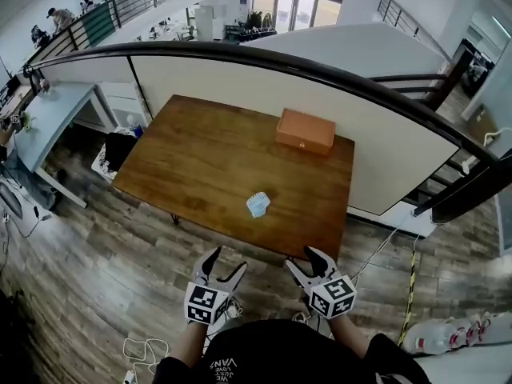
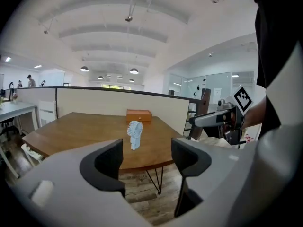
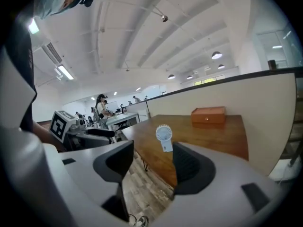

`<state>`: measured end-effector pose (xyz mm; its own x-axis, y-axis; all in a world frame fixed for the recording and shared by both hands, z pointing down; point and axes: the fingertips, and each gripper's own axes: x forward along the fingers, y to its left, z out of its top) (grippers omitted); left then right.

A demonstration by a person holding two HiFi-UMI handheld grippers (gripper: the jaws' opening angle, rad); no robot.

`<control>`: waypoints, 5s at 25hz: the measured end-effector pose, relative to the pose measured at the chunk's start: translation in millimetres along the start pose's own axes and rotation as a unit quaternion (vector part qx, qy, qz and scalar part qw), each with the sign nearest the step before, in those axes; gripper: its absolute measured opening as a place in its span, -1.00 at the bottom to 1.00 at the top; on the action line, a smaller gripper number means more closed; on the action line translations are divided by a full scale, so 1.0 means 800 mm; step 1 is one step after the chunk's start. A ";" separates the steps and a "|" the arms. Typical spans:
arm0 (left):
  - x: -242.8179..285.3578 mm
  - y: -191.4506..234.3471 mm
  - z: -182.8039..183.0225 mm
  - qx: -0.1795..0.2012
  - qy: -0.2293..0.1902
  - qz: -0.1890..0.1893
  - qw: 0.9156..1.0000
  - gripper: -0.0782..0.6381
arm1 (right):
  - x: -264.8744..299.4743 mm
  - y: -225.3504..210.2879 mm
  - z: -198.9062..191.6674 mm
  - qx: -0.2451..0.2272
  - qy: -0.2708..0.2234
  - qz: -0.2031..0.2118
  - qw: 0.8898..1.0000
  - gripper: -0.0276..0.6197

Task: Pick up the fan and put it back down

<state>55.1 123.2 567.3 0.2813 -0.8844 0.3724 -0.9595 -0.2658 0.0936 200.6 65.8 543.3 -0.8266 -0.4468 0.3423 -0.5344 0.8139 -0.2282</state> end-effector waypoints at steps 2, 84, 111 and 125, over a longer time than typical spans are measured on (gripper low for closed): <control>0.005 0.020 -0.003 0.017 0.009 -0.027 0.999 0.07 | 0.012 0.009 -0.001 0.011 -0.006 -0.026 1.000 -0.21; 0.378 0.441 0.273 0.309 0.061 -0.297 0.902 -0.26 | 0.431 -0.046 0.128 0.096 -0.017 -0.131 0.987 -0.21; 0.538 0.633 0.219 0.279 0.029 -0.314 0.907 -0.26 | 0.525 -0.048 0.112 0.150 0.031 -0.191 0.970 -0.21; 0.564 0.655 0.193 0.234 0.038 -0.306 0.922 -0.25 | 0.541 -0.066 0.112 0.158 0.043 -0.190 0.968 -0.21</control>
<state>-318.5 -474.3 642.1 0.7491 -0.4889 0.4471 -0.5039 -0.8586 -0.0947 -144.8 -203.7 621.9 -0.5491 -0.6486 0.5270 -0.8356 0.4364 -0.3336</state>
